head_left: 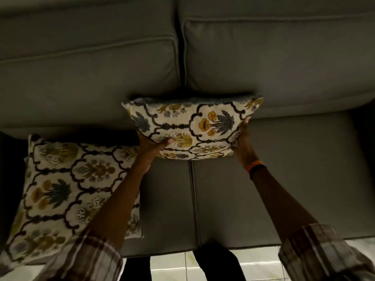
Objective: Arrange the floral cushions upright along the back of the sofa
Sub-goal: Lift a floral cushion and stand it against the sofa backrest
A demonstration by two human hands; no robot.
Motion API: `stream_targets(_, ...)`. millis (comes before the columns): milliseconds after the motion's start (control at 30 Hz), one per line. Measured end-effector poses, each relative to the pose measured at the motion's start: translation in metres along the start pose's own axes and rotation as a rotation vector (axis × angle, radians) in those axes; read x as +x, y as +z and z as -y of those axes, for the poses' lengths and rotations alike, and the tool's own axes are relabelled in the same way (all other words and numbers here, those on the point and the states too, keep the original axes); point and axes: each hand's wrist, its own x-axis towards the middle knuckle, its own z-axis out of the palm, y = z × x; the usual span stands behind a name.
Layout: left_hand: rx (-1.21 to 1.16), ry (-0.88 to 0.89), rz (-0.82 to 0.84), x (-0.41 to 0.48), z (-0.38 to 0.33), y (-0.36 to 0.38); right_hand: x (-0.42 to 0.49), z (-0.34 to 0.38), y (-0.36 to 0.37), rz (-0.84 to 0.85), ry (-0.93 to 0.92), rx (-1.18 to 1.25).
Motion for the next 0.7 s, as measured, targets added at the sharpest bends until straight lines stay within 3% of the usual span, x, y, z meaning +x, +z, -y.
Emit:
stream_targets(233, 0.068, 0.005, -0.135, 0.001, 0.01, -0.006, 0.005, -0.012, 0.006, -0.024, -0.015, -0.02)
stream_targets(367, 0.158, -0.024, -0.07, -0.003, 0.024, -0.028, -0.02, -0.023, 0.035, -0.262, -0.066, 0.075)
stream_targets(467, 0.358, -0.023, 0.0, -0.013, 0.033, -0.059, -0.056, -0.064, 0.073, -0.426, 0.005, 0.085)
stream_targets(600, 0.827, 0.092, -0.093, -0.023, 0.04, -0.139, -0.113, -0.14, 0.147, -0.124, 0.239, -0.099)
stream_targets(700, 0.979, 0.137, -0.253, -0.017, 0.053, -0.22, -0.147, -0.17, 0.212, 0.031, 0.372, -0.156)
